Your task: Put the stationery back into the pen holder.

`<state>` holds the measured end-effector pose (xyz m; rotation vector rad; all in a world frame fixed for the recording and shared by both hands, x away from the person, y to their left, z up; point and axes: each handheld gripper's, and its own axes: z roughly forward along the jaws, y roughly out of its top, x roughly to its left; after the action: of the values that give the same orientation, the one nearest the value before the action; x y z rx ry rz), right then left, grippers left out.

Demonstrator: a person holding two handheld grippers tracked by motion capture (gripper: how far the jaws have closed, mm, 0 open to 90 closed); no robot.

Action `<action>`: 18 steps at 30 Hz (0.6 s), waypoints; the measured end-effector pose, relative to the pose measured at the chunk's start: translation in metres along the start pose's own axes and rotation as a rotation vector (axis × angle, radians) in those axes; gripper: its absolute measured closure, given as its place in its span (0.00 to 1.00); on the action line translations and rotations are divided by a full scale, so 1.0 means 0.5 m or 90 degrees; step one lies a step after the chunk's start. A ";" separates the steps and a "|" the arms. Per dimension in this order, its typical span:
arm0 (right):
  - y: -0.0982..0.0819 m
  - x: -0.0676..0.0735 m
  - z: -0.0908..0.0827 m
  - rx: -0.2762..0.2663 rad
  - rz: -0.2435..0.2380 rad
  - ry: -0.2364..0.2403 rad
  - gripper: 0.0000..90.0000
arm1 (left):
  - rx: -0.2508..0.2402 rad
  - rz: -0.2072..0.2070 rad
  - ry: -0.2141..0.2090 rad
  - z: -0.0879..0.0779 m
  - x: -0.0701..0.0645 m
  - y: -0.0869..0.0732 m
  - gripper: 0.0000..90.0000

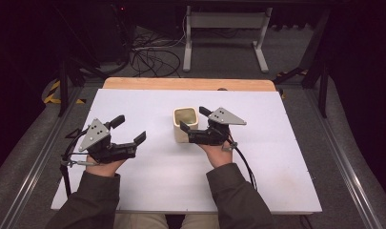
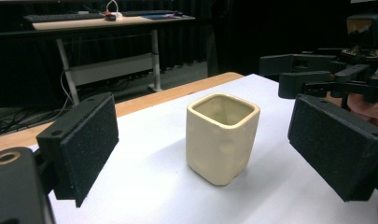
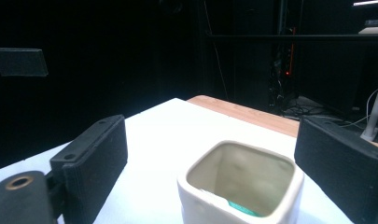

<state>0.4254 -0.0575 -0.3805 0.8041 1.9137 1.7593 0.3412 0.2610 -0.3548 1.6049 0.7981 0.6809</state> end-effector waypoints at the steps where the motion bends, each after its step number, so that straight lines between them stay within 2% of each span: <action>1: 0.000 -0.001 -0.002 -0.001 0.001 0.000 0.10 | 0.000 0.001 0.000 0.000 0.000 0.000 0.11; 18: -0.005 -0.014 -0.048 -0.014 0.011 0.012 0.05 | 0.004 -0.001 0.002 0.001 0.001 -0.003 0.11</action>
<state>0.4147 -0.0804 -0.3810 0.8007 1.9008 1.8009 0.3416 0.2615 -0.3566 1.6085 0.8042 0.6807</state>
